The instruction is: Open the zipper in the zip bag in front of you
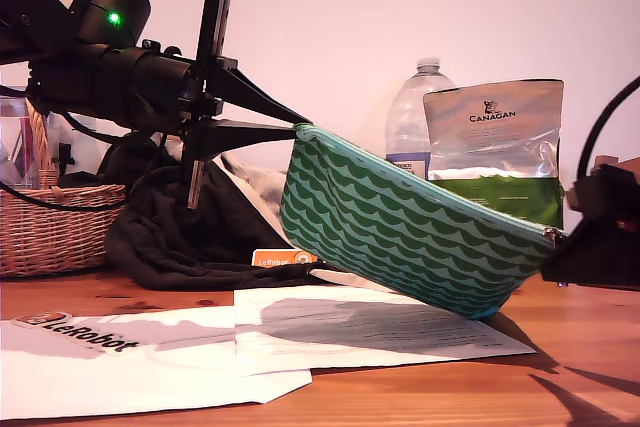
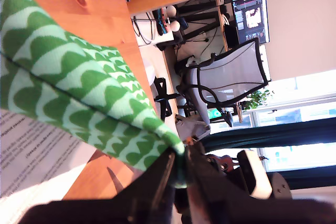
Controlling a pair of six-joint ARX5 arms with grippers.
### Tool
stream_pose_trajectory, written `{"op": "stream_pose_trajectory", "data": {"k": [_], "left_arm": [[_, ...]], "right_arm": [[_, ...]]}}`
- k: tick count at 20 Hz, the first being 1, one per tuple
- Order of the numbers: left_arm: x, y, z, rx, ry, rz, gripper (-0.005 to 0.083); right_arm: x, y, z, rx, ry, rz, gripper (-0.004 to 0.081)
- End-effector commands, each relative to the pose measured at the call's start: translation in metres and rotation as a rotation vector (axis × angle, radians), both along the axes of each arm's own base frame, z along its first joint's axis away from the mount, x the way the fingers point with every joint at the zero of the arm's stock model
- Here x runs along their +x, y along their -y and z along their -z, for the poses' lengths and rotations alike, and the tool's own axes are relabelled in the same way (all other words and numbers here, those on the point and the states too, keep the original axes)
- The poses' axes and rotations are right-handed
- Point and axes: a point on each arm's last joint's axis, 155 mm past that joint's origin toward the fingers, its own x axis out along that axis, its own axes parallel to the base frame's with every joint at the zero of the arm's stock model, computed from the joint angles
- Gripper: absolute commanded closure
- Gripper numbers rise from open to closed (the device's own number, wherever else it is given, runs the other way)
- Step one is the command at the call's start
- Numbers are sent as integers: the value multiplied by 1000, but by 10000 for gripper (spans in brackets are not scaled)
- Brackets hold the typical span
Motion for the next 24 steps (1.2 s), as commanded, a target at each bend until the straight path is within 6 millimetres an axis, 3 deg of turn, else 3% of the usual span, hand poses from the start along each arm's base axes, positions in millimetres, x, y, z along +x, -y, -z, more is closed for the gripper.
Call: {"op": "stream_pose_trajectory", "data": {"k": [1, 3, 13, 17, 24], "left_arm": [[0, 1, 0, -5, 7, 9, 797], [-1, 1, 0, -7, 5, 15, 797], [-1, 1, 1, -4, 19, 16, 797], [-2, 0, 3, 5, 24, 20, 797], [-3, -5, 26, 88, 25, 3, 797]], "right_arm": [[2, 2, 1, -1, 4, 9, 526], [7, 2, -1, 1, 9, 20, 534], [15, 1, -1, -10, 1, 28, 778], [14, 0, -1, -8, 1, 23, 783], [9, -10, 1, 0, -25, -34, 783]]}}
